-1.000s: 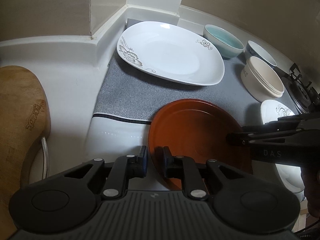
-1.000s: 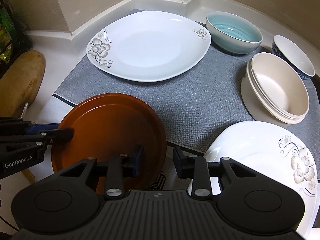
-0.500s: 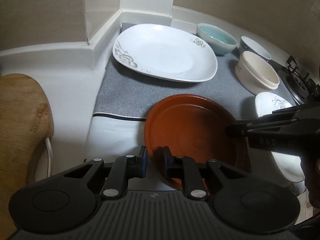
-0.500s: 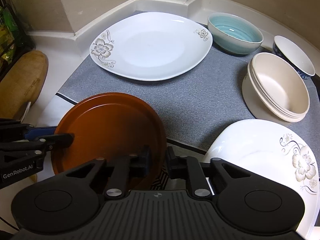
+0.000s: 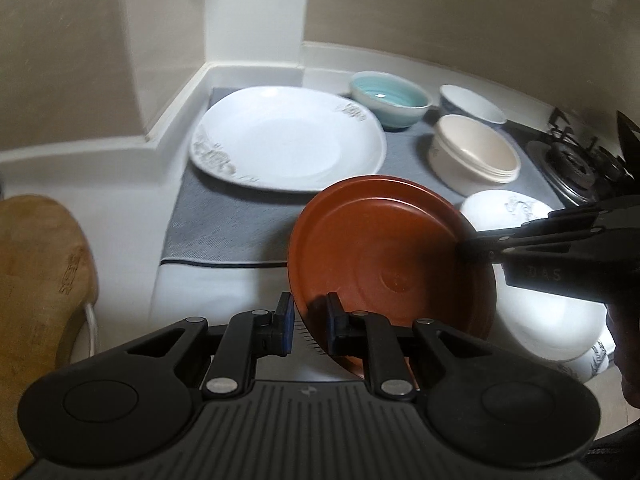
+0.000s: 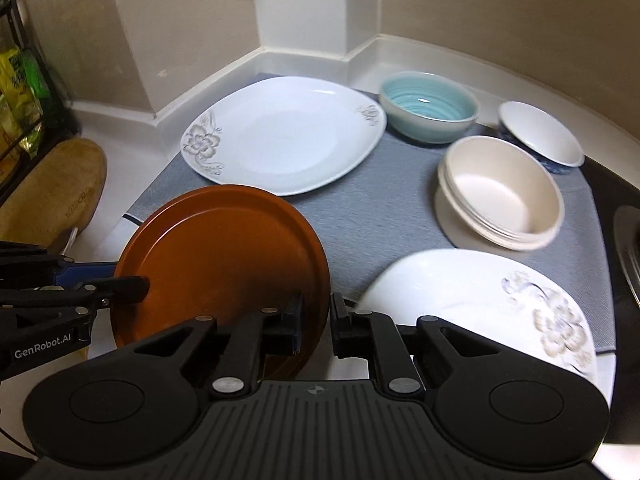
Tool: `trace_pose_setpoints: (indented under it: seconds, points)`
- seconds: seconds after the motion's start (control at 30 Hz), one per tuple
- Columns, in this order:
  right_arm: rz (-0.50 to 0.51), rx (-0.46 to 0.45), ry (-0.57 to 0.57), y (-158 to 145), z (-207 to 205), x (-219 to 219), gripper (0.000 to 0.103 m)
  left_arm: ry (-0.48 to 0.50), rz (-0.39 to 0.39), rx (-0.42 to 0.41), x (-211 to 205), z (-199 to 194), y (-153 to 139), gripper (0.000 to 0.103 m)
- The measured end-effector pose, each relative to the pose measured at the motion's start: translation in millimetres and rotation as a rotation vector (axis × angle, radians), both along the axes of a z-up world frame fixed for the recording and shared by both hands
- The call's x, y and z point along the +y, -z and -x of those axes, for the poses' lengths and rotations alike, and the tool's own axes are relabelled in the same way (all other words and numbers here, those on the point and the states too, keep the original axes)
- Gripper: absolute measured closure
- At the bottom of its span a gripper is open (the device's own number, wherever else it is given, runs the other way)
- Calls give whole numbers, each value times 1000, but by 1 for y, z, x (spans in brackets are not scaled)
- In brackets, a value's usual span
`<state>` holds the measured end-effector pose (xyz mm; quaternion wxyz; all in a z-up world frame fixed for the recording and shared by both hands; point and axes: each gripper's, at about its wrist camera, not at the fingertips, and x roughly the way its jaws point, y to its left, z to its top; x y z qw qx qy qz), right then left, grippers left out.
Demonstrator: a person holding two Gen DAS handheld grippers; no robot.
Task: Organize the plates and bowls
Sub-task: 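Carry the brown-orange plate with the left gripper over the round white plate, then lower the brown-orange plate onto the round white plate and open the left gripper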
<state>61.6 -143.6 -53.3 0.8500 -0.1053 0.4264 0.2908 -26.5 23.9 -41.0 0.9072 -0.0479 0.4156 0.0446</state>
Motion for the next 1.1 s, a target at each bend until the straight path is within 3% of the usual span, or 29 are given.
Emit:
trace_pose_setpoints:
  seconds: [0.33, 0.7, 0.93, 1.1]
  points:
    - [-44, -4, 88, 1, 7, -42, 88, 73, -6, -26, -37, -6, -5, 86]
    - [-23, -2, 201, -3, 1, -96, 88, 196, 24, -44, -86, -30, -7, 86]
    - [-8, 19, 255, 0, -12, -130, 88, 263, 45, 28, -115, -56, 8, 86]
    - [40, 81, 252, 12, -30, -147, 88, 247, 55, 97, -133, -76, 22, 86]
